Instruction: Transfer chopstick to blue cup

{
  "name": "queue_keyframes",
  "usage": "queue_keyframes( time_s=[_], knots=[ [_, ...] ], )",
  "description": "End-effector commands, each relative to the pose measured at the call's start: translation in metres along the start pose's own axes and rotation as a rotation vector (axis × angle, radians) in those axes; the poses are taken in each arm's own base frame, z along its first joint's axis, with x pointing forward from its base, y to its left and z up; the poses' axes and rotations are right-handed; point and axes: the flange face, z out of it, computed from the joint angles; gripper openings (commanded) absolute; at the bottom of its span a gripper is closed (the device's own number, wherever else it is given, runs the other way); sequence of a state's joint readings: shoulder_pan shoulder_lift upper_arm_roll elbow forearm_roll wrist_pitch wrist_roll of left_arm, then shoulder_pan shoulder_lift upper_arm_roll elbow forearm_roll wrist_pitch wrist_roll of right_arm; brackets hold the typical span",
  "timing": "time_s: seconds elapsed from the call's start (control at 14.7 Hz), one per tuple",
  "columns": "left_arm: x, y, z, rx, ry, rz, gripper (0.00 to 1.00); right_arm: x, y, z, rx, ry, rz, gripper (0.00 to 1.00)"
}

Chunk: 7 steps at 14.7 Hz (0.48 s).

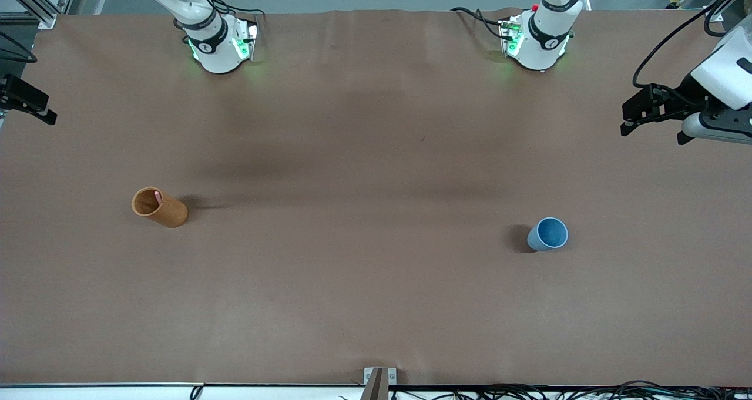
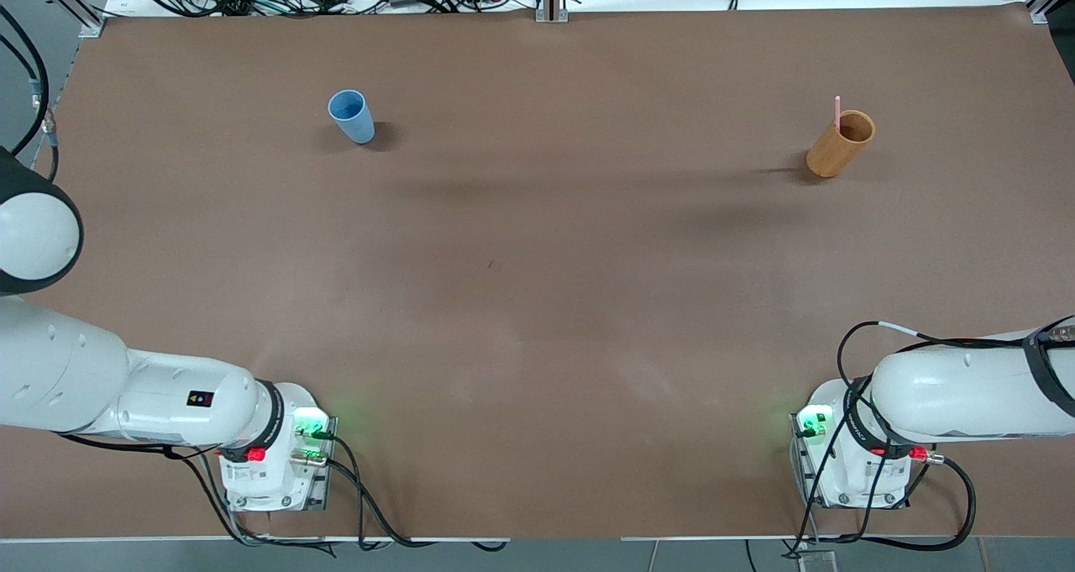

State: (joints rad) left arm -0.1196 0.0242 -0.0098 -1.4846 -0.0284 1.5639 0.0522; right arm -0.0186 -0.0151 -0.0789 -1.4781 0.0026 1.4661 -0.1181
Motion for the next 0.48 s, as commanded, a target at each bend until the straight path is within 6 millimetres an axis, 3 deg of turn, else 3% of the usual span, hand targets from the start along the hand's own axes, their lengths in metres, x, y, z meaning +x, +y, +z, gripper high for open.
queue_keyframes(
  time_s=[0.0, 0.41],
  knots=[
    [-0.0005, -0.0008, -0.0046, -0.003, -0.006, 0.012, 1.00, -0.0029, -0.0019, 0.0003, -0.009, -0.004, 0.008, 1.00],
    [0.0002, -0.0004, -0.0038, 0.000, -0.006, 0.010, 1.00, -0.0028, -0.0038, 0.0033, -0.006, -0.022, 0.012, 1.00]
  ],
)
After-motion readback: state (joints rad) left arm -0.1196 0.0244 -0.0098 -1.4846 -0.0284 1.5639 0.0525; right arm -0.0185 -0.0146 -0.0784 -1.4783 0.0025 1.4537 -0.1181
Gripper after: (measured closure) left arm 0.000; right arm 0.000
